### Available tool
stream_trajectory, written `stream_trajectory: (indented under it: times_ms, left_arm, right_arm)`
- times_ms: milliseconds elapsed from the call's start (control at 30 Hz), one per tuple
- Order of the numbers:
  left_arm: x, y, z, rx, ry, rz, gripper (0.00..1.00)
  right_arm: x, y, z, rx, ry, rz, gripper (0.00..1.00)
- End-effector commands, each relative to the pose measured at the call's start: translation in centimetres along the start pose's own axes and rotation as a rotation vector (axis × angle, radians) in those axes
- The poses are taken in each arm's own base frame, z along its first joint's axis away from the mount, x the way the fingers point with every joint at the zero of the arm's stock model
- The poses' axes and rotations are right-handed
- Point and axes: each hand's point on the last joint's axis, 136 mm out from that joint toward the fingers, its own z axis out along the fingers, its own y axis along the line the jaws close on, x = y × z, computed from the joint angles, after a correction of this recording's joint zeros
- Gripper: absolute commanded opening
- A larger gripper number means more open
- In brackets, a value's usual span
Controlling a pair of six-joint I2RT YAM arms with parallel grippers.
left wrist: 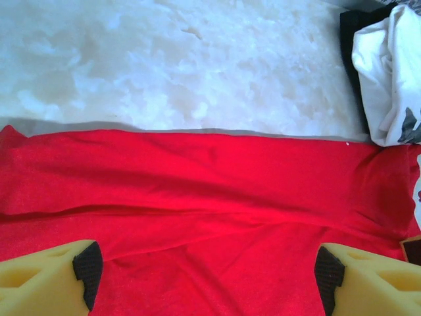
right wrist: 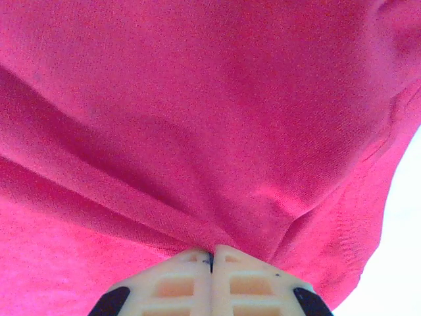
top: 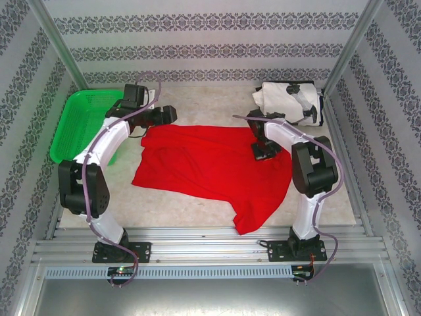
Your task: Fold and stack the t-shirts
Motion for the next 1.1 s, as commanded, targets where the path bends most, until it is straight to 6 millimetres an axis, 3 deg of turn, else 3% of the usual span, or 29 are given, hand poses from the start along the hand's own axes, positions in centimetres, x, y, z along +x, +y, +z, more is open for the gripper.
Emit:
stream_trajectory:
  times_ms: [0,200,400,733,867,933,1067]
  left_arm:
    - [-0.9,-0.9,-0.8,0.005,-0.033,0.009,0.85]
    - [-1.1,-1.4,-1.4,0.013,-0.045,0.016,0.86]
    - [-0.8,-1.3,-1.2,0.018,-0.042,0.010,0.86]
    - [0.2,-1.9,-0.8,0.032,-0.018,0.015,0.87]
    - [0.9,-1.9,-0.4,0.036,-0.006,0.008,0.87]
    - [1.2,-1.8,-0.3,0.034,0.001,0.007,0.87]
    - [1.4,-1.9,-0.1,0.032,0.004,0.007,0.87]
  right_arm:
    - [-1.0,-0.7,-1.5,-0.052,-0.048,0.038,0.00]
    - [-2.0,-0.8,-2.6,-0.208,-0.085,0.143,0.00]
    - [-2.9,-2.0,-0.7,-0.248,-0.044,0.229,0.00]
    - [-7.3,-3.2,0.5,-0.299,-0.061,0.346,0.01]
    - [-8.1,-2.9,0.4,-0.325,-0.079,0.353,0.22]
    - [-8.7,-2.8,-1.1,-0.360,-0.130,0.372,0.31]
    - [-8.6,-2.6,-4.6,-0.422,-0.199,0.380,0.40]
